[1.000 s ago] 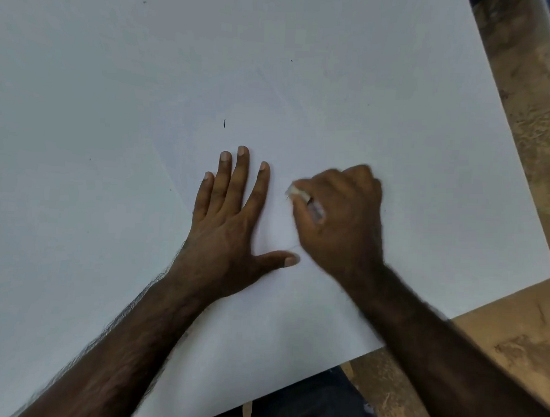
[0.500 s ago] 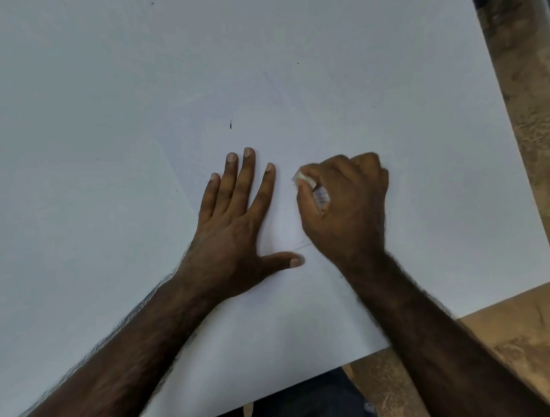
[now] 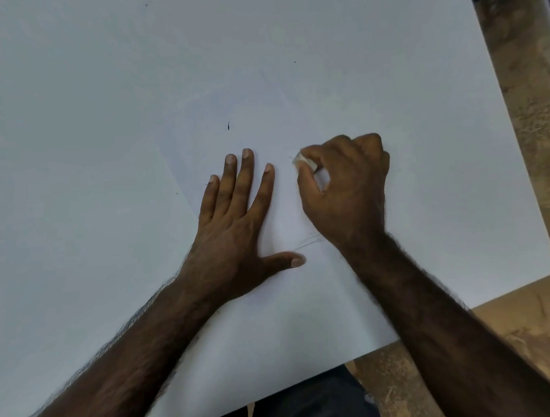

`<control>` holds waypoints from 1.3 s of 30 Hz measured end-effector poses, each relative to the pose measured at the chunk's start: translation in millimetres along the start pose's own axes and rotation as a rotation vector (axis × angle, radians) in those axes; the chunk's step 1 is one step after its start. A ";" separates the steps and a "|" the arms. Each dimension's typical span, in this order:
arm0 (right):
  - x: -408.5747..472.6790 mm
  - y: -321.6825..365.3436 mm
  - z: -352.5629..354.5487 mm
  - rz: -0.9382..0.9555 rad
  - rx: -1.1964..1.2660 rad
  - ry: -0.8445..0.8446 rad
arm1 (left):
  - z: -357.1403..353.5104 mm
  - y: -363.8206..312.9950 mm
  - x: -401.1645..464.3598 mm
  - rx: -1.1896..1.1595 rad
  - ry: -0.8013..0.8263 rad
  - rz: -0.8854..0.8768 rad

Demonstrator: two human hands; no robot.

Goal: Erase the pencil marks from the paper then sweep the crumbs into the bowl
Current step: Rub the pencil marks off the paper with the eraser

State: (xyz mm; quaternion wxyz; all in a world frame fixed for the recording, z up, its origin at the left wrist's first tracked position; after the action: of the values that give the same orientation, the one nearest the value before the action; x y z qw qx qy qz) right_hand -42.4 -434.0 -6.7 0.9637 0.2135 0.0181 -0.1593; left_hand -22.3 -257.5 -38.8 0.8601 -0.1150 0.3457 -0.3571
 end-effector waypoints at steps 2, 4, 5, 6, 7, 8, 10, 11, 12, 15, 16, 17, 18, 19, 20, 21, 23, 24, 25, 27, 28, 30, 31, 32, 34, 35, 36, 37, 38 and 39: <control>4.6 -5.8 1.4 0.010 0.068 0.025 | -0.7 0.5 0.2 -0.005 -0.008 0.003; -0.8 -15.1 5.9 0.025 0.139 0.042 | -1.0 0.4 -0.2 -0.007 -0.023 0.003; -6.2 -19.9 9.1 0.031 0.171 0.042 | -1.1 0.2 -0.7 -0.010 -0.030 0.000; -13.0 -23.8 12.2 0.035 0.186 0.035 | -1.0 0.0 -1.2 -0.017 -0.035 -0.005; -20.7 -26.7 14.4 0.034 0.186 0.031 | -1.0 -0.4 -1.8 -0.024 -0.036 -0.009; -28.3 -28.7 15.5 0.032 0.178 0.034 | -0.8 -0.6 -2.4 -0.030 -0.035 -0.013; -39.6 -31.5 13.7 0.034 0.161 0.058 | -0.3 -0.9 -4.1 -0.035 -0.033 -0.020; -43.1 -32.7 12.2 0.036 0.156 0.069 | -0.1 -1.6 -5.5 -0.033 -0.034 -0.024; -44.9 -33.8 11.1 0.040 0.154 0.076 | 0.3 -2.8 -7.3 -0.027 -0.040 -0.029; -42.5 -35.3 10.5 0.058 0.165 0.064 | 0.6 -10.7 -11.6 -0.026 -0.082 -0.051; -41.1 -35.0 10.1 0.058 0.171 0.060 | 0.3 -14.1 -11.6 -0.035 -0.086 -0.060; -40.6 -34.5 9.2 0.056 0.177 0.057 | -0.8 -17.1 -10.9 -0.044 -0.081 -0.065; -40.9 -33.8 8.9 0.054 0.178 0.050 | -2.4 -19.0 -9.9 -0.050 -0.066 -0.063; -42.1 -33.5 8.8 0.054 0.175 0.047 | -4.4 -19.9 -9.1 -0.051 -0.046 -0.060; -44.3 -33.1 8.4 0.060 0.169 0.053 | -6.1 -19.9 -8.6 -0.049 -0.034 -0.062; -48.0 -31.7 7.2 0.075 0.164 0.073 | -7.5 -19.6 -8.5 -0.044 -0.034 -0.068; -60.0 -24.7 0.3 0.128 0.154 0.152 | -9.3 -18.4 -8.5 -0.032 -0.043 -0.079; -68.1 -19.1 -4.8 0.167 0.143 0.204 | -10.0 -17.8 -8.3 -0.024 -0.040 -0.081; -77.0 -12.8 -9.4 0.214 0.125 0.249 | -10.7 -17.6 -7.8 -0.014 -0.032 -0.081; -90.0 -3.4 -13.7 0.302 0.071 0.282 | -11.9 -17.4 -6.5 0.008 -0.014 -0.078; -90.8 -1.9 -12.1 0.335 0.041 0.278 | -12.2 -17.5 -6.2 0.016 -0.008 -0.074; -79.4 -6.4 -5.3 0.351 -0.025 0.244 | -11.8 -17.5 -6.2 0.019 -0.003 -0.068; -68.7 -12.4 0.0 0.326 -0.045 0.203 | -11.6 -17.4 -6.2 0.012 0.001 -0.066; -56.3 -20.8 6.0 0.280 -0.052 0.155 | -11.7 -17.5 -6.0 0.005 0.006 -0.064; -38.2 -34.1 16.0 0.176 -0.044 0.072 | -12.0 -17.7 -5.3 0.001 0.018 -0.062; -37.1 -34.9 17.0 0.147 -0.031 0.060 | -11.9 -17.7 -5.2 0.002 0.023 -0.060; -41.4 -30.5 14.3 0.144 -0.013 0.080 | -11.2 -17.6 -5.5 0.002 0.025 -0.058; -50.6 -21.6 8.0 0.163 0.016 0.136 | -10.5 -17.8 -5.6 0.002 0.025 -0.055; -63.1 -9.8 -0.4 0.197 0.053 0.212 | -10.0 -17.9 -5.6 0.004 0.025 -0.052; -76.5 1.5 -7.9 0.238 0.083 0.279 | -9.8 -17.9 -5.6 0.005 0.026 -0.050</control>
State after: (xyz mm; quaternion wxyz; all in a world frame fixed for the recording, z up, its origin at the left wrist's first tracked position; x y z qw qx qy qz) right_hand -114.2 -406.5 -5.4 0.9543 0.2735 0.1195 -0.0137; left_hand -41.3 -266.0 -35.2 0.8466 -0.1169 0.3530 -0.3808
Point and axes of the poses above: each hand's wrist, its own x-axis towards the middle knuckle, its own z-axis out of the back of the hand, y = z × x, the point moved 6 cm from there along x, towards the middle knuckle, and after that the axes turned 14 degrees about y, right-handed, at the moved point
